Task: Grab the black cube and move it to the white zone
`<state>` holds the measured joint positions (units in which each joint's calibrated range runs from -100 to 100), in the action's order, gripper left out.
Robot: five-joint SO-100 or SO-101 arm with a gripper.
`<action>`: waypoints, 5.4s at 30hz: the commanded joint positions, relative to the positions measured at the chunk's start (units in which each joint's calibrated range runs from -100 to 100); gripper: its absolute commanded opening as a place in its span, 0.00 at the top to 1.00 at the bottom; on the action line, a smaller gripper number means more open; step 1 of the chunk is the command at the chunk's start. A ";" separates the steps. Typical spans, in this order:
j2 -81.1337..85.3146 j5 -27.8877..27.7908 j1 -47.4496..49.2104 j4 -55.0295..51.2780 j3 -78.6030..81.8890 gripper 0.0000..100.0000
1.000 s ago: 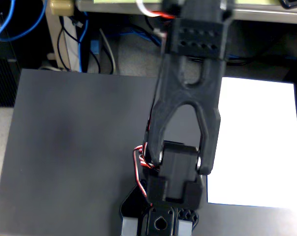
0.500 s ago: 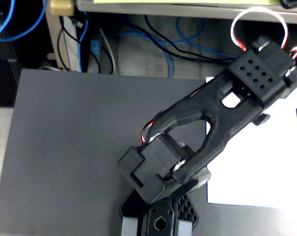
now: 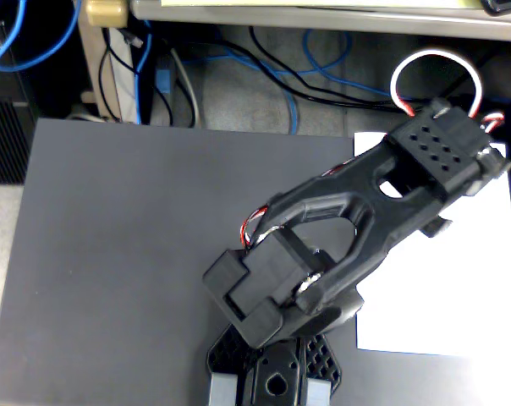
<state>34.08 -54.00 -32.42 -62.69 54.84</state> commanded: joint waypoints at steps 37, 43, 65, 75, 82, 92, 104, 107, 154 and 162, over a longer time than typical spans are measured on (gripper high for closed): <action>0.65 3.29 7.33 -22.99 -23.20 0.71; 0.65 19.11 28.01 -22.99 -31.00 0.71; 1.49 42.27 51.92 -1.12 -4.07 0.72; 1.57 43.16 52.00 15.86 20.22 0.72; 7.96 44.31 52.00 13.29 21.31 0.72; 64.15 42.53 51.92 -9.87 33.28 0.72; 65.50 41.69 51.92 -14.41 33.28 0.72; 65.50 41.64 51.26 -13.56 34.19 0.71; 64.24 41.64 42.06 -8.50 45.16 0.99; 64.32 41.64 42.65 -8.50 45.16 0.99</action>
<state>99.00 -11.78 10.64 -71.59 100.00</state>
